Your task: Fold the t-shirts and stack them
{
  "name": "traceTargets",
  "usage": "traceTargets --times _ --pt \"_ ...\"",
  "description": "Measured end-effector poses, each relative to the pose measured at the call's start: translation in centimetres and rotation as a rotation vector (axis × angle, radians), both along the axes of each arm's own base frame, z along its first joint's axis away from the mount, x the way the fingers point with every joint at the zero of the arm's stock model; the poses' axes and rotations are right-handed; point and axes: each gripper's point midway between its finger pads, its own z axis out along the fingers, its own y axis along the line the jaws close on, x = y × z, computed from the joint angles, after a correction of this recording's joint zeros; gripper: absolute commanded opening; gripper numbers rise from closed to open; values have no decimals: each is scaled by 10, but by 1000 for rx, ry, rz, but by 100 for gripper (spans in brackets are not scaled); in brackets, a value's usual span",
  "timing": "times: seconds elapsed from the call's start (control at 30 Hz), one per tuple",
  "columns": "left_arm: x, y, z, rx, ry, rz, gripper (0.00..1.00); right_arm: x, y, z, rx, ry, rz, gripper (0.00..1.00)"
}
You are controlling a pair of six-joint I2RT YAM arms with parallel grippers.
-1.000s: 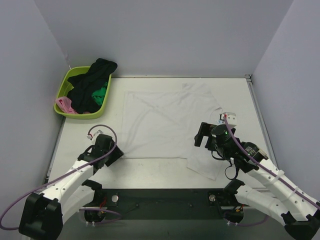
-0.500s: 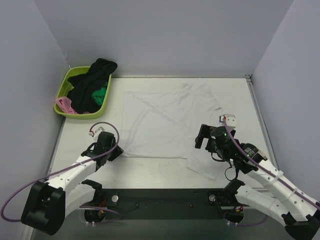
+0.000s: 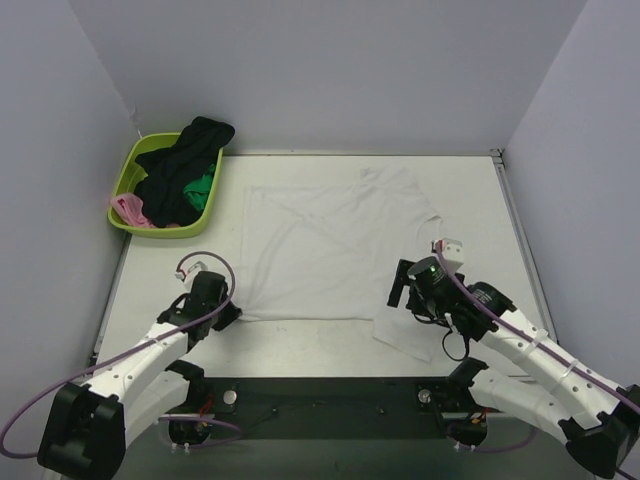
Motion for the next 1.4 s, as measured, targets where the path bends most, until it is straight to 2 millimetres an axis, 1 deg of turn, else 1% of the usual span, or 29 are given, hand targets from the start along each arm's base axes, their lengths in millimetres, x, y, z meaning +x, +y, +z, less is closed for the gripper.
traceTargets --times 0.07,0.17,0.23,0.33,0.43,0.67,0.9,1.13,1.3,1.4 --pt "-5 2 0 3 6 0 0 -10 -1 -18 -2 66 -15 91" --pt "-12 5 1 9 14 -2 0 -32 -8 -47 -2 165 -37 90" --pt "-14 6 1 11 17 -3 0 -46 -12 -63 14 213 -55 88" --pt "-15 6 0 13 23 -4 0 -65 -16 -79 55 269 -83 86" --pt "-13 4 -1 9 21 -7 0 -78 -17 -90 99 303 -111 83" --pt "-5 -1 -1 -6 4 -14 0 -95 -21 -103 150 351 -173 80" --pt "-2 -2 -1 -10 -2 -17 0 -94 -21 -101 202 327 -216 74" --pt "2 -5 -1 -17 -7 -23 0 -97 -27 -109 213 331 -277 72" --pt "6 -8 -1 -21 -5 -31 0 -96 -28 -109 231 315 -307 72" --pt "9 -11 -1 -25 -1 -40 0 -95 -30 -110 213 322 -325 72"
